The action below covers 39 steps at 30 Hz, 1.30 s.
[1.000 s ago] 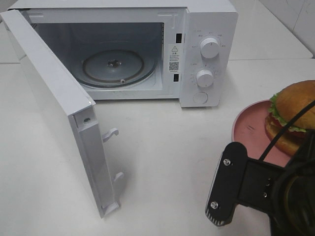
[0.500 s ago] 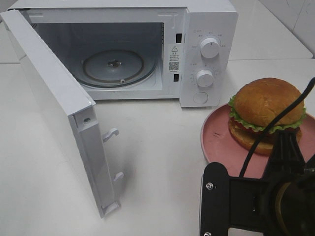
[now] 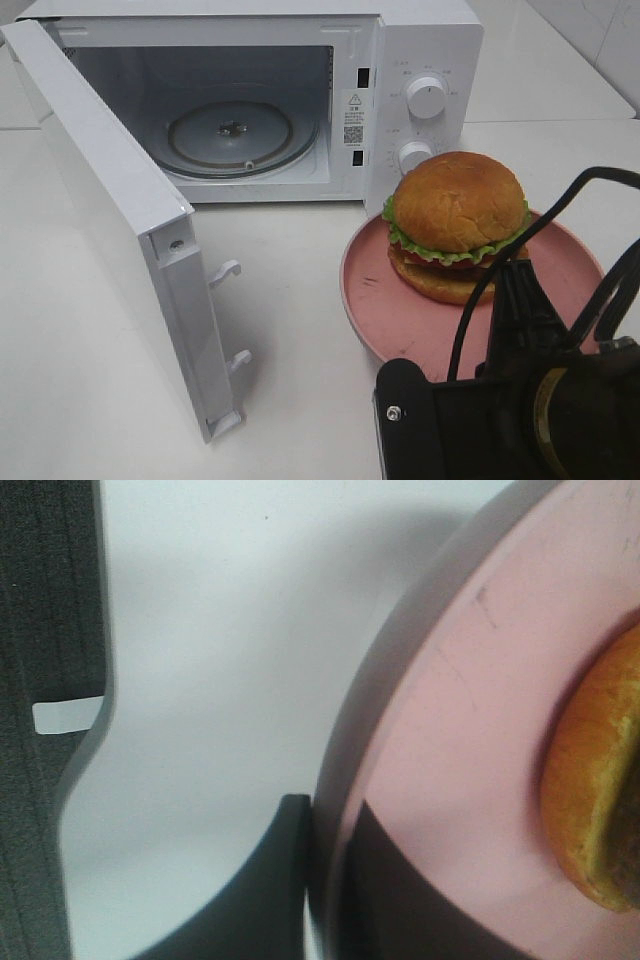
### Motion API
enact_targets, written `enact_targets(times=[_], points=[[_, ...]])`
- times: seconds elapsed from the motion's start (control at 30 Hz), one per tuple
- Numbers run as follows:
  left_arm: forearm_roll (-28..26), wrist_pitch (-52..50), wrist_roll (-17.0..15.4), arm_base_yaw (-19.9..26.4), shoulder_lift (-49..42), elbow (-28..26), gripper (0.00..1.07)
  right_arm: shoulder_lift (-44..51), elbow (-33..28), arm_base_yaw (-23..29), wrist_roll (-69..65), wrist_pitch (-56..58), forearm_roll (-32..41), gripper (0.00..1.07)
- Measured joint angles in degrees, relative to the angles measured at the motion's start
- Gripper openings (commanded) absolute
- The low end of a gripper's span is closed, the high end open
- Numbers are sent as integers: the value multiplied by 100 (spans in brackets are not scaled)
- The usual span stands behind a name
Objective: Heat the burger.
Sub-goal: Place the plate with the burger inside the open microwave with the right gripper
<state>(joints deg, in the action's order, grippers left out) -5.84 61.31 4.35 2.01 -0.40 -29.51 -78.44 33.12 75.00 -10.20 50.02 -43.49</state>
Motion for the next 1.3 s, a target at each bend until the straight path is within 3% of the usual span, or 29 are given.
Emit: enact_targets(times=[0.43,0.9,1.3], points=[[0,0,0,0,0,0,98,0,0,-34,34,34,-304,0],[0,0,0,0,0,0,98,0,0,-1129,1805,-1008,-350,0],[0,0,0,0,0,0,98,0,-17,-1748,2945,-1937,-401,0]])
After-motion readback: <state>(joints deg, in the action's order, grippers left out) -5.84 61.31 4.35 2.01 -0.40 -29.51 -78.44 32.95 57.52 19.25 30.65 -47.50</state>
